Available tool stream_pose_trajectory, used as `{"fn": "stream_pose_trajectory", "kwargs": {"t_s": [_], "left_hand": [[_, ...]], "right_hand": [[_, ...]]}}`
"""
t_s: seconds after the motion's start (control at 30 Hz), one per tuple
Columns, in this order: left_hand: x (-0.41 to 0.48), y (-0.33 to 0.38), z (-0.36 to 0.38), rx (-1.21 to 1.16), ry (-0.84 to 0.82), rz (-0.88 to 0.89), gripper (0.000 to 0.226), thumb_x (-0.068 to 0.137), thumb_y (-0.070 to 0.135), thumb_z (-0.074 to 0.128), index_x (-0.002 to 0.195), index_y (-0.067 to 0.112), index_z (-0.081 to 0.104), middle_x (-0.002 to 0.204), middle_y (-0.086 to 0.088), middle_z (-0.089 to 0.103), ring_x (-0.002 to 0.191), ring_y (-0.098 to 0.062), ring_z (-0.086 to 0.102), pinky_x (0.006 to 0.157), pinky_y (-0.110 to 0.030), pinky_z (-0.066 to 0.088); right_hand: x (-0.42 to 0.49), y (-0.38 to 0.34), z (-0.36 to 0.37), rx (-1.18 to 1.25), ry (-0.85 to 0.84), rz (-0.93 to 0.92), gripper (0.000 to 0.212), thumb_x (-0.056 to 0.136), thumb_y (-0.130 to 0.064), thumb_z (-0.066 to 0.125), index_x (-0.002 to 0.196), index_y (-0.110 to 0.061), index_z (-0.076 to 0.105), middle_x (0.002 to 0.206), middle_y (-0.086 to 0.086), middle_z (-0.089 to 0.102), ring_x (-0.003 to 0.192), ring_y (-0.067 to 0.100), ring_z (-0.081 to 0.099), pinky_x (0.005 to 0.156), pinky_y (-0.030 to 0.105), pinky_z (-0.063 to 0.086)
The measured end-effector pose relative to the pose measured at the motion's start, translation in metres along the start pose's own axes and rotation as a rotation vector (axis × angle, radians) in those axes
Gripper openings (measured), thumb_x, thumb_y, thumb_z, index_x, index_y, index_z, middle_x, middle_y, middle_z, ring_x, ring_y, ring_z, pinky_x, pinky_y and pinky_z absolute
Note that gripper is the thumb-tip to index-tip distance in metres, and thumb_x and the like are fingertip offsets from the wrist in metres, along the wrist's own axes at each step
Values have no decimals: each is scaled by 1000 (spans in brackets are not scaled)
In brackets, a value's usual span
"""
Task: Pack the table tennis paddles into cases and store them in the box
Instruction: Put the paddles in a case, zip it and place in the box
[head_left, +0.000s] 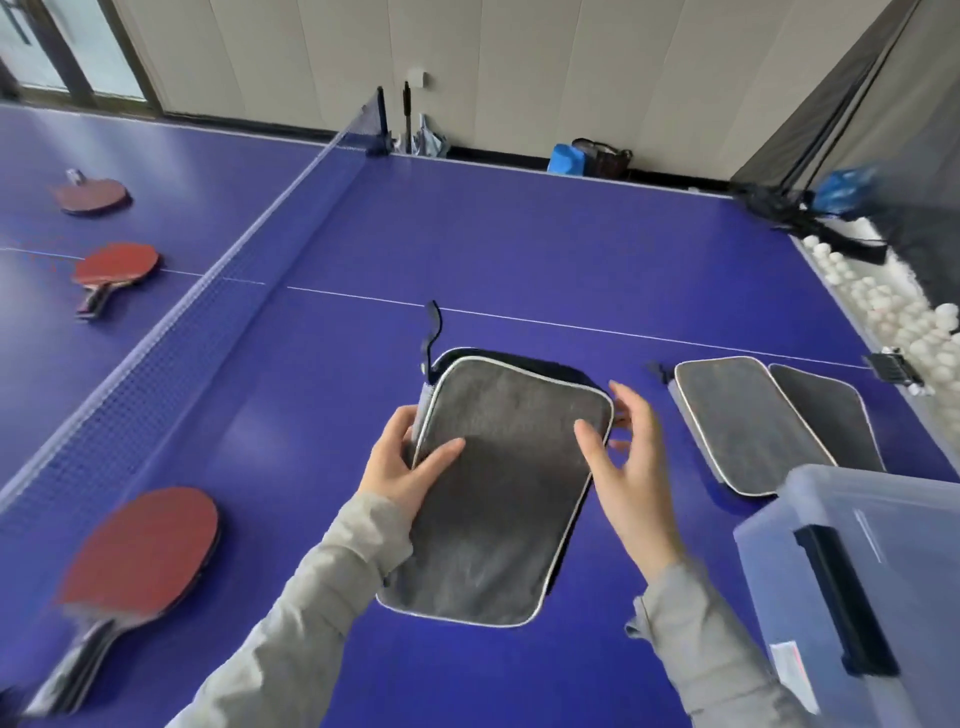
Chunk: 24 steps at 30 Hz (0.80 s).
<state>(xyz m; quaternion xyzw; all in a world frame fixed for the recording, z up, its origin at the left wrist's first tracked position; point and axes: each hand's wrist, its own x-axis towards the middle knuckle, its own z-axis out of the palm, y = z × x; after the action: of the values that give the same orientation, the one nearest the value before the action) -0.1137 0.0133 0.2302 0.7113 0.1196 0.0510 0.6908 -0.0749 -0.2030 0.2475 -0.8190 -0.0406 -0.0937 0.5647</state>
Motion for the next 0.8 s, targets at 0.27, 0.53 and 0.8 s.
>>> {"fn": "stream_pose_trajectory", "kwargs": {"t_s": [0.27,0.53,0.8], "left_hand": [[-19,-9,-74,458,-153,122,38,75,32,76,89,51,46,78,20,62,76,0,58,69,-13,42],[-24,3,-94,709,-369,209,41,74,40,75,108,35,53,78,14,62,77,-17,60,77,-35,50],[-30,8,-96,908,-373,318,45,77,51,68,115,34,52,84,23,53,86,-14,58,75,-29,46]], "right_hand": [[-10,-91,58,-338,-438,-220,15,87,-29,64,100,-24,69,73,-7,39,70,5,42,65,12,32],[-7,-111,66,-263,-772,25,10,85,-20,64,91,-25,70,65,-3,59,62,12,52,68,28,44],[-19,-114,63,-382,-769,-15,19,77,-4,62,78,-22,54,70,-9,59,59,1,48,61,12,39]]}}
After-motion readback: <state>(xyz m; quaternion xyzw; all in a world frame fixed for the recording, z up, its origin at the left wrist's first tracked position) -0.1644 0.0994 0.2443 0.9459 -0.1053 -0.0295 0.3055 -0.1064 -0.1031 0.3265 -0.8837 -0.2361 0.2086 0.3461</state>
